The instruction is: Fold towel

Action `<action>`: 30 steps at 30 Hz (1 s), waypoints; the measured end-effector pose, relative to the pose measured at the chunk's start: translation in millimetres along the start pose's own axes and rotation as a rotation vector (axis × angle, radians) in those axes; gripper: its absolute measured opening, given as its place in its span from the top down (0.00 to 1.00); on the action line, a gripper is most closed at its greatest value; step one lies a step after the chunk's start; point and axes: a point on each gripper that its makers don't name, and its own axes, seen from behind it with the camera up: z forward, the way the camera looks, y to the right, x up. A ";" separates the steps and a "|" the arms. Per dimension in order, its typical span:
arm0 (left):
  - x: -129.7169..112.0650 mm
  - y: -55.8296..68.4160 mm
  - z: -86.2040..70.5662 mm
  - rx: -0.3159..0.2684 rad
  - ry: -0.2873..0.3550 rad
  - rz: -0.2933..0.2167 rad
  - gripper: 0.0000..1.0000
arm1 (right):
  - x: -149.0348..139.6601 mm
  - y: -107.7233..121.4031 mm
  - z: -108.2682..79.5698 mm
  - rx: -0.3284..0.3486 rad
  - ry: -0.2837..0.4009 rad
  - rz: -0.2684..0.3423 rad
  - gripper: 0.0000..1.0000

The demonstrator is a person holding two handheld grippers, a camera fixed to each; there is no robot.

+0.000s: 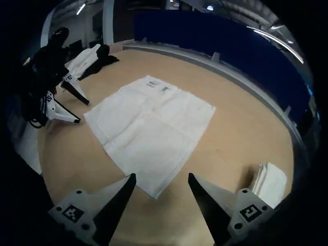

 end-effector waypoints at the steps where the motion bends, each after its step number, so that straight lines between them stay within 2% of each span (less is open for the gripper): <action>1: -1.0 -0.4 1.0 -0.001 -0.004 -0.001 0.05 | -3.2 -0.5 1.9 0.002 -0.007 0.002 0.01; 6: -4.4 -1.5 5.9 0.003 -0.022 -0.010 0.05 | -17.4 -2.5 11.0 0.014 -0.039 0.021 0.03; 12: -3.3 -2.8 7.6 0.025 -0.023 -0.025 0.08 | -29.9 -7.4 17.9 0.030 -0.062 0.040 0.18; 14: -3.7 -4.7 7.4 0.038 -0.030 -0.028 0.17 | -33.7 -8.4 19.5 0.031 -0.068 0.040 0.22; 16: -3.7 -6.1 7.8 0.052 -0.035 -0.031 0.22 | -37.0 -9.7 20.8 0.029 -0.071 0.038 0.31; 20: -3.8 -7.2 8.6 0.075 -0.040 -0.032 0.27 | -39.5 -13.0 21.6 0.030 -0.065 0.043 0.48; 22: -5.0 -7.2 8.3 0.087 -0.041 -0.027 0.30 | -40.0 -13.5 21.6 0.028 -0.064 0.056 0.49; 28: -9.4 -8.2 6.9 0.121 -0.047 -0.018 0.48 | -39.5 -11.9 21.5 0.015 -0.057 0.089 0.57; 30: -9.8 -8.5 6.9 0.127 -0.048 -0.022 0.48 | -39.4 -11.3 21.3 0.011 -0.057 0.095 0.60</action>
